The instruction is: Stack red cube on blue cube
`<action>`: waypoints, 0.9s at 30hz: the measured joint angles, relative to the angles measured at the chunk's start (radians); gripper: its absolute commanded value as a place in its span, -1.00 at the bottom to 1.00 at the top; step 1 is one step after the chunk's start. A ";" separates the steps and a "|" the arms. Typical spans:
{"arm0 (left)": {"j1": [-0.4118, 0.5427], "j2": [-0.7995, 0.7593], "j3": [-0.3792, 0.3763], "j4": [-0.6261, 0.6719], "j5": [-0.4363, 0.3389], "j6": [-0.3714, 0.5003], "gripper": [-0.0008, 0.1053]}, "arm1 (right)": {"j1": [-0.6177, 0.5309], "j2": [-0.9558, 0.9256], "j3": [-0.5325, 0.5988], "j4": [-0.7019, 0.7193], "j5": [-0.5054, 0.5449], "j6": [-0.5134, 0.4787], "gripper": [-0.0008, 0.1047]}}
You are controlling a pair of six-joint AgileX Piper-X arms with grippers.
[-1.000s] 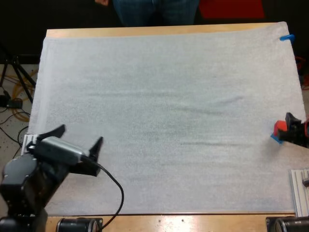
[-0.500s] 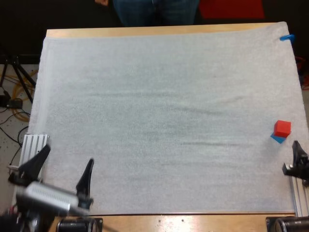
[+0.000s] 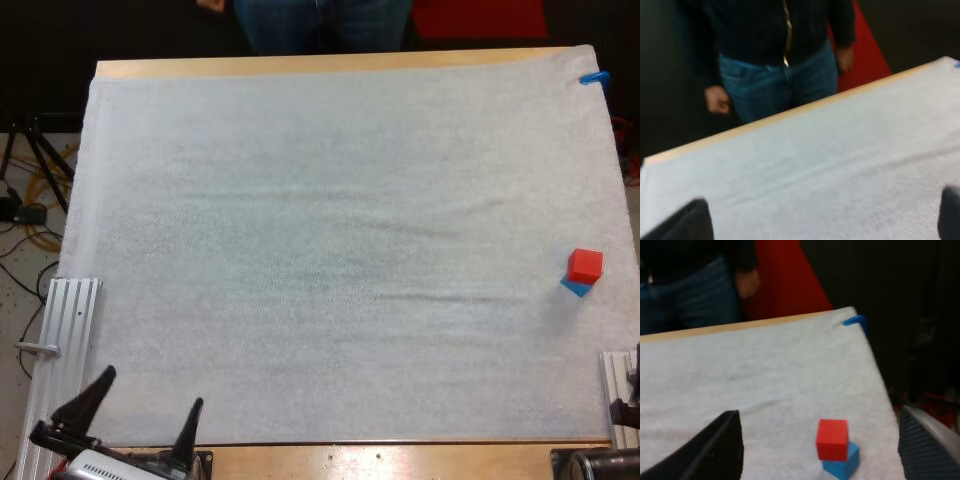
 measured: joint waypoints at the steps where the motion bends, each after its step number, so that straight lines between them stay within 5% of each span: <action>1: 0.000 0.000 0.000 0.031 0.003 0.002 0.65 | 0.000 -0.005 0.007 0.013 0.009 0.003 0.24; 11: 0.000 0.000 0.042 0.109 0.011 0.017 0.65 | 0.000 -0.006 0.054 0.034 0.029 0.002 0.24; 19: 0.000 0.002 0.181 -0.142 0.011 0.038 0.65 | 0.000 -0.006 0.123 -0.136 -0.011 -0.019 0.24; 27: 0.000 0.004 0.322 -0.230 0.013 0.038 0.65 | 0.000 -0.006 0.190 -0.140 -0.076 -0.019 0.24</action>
